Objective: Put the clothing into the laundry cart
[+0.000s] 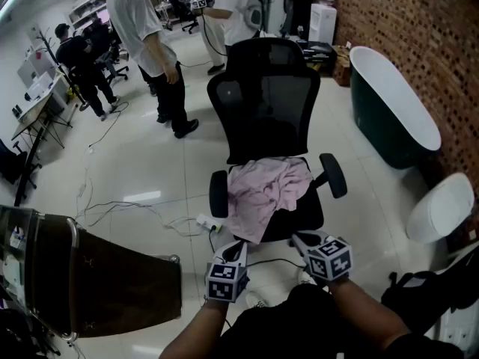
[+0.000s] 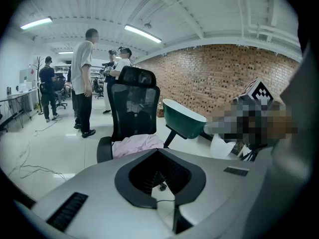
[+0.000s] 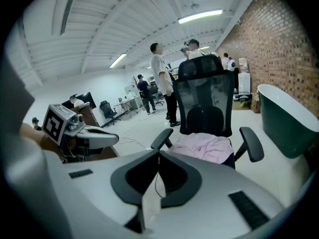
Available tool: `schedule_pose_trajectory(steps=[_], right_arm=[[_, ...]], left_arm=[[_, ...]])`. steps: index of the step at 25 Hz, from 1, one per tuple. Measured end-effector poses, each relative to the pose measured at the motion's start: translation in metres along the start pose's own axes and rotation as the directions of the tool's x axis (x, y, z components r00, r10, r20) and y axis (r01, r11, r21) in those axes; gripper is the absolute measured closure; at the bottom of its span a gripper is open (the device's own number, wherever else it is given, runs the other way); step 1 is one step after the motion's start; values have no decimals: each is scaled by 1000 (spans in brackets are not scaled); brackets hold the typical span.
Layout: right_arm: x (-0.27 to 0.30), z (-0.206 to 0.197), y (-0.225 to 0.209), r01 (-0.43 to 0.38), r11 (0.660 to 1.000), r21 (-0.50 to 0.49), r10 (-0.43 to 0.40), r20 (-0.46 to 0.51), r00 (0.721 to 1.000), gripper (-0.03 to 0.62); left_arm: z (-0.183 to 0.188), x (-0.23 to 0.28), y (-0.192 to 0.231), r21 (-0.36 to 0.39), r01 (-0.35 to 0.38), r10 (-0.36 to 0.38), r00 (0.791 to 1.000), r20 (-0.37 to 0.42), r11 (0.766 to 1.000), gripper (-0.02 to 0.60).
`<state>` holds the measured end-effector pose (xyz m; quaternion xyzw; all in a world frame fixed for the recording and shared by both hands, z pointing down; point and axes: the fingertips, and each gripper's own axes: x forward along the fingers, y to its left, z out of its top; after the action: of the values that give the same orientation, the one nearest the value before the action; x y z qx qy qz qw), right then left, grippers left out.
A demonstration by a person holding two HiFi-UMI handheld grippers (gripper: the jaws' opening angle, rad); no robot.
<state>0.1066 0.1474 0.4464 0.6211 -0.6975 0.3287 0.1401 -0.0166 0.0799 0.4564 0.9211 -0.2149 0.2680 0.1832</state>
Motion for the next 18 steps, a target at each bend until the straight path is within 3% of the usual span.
schedule_pose_trajectory(steps=[10, 18], right_arm=[[33, 22, -27, -8, 1000, 6, 8, -1, 1000, 577], [88, 34, -69, -77, 997, -21, 76, -60, 995, 577]], left_arm=[[8, 25, 26, -23, -36, 36, 999, -7, 999, 581], [11, 70, 51, -63, -107, 105, 994, -44, 992, 581]])
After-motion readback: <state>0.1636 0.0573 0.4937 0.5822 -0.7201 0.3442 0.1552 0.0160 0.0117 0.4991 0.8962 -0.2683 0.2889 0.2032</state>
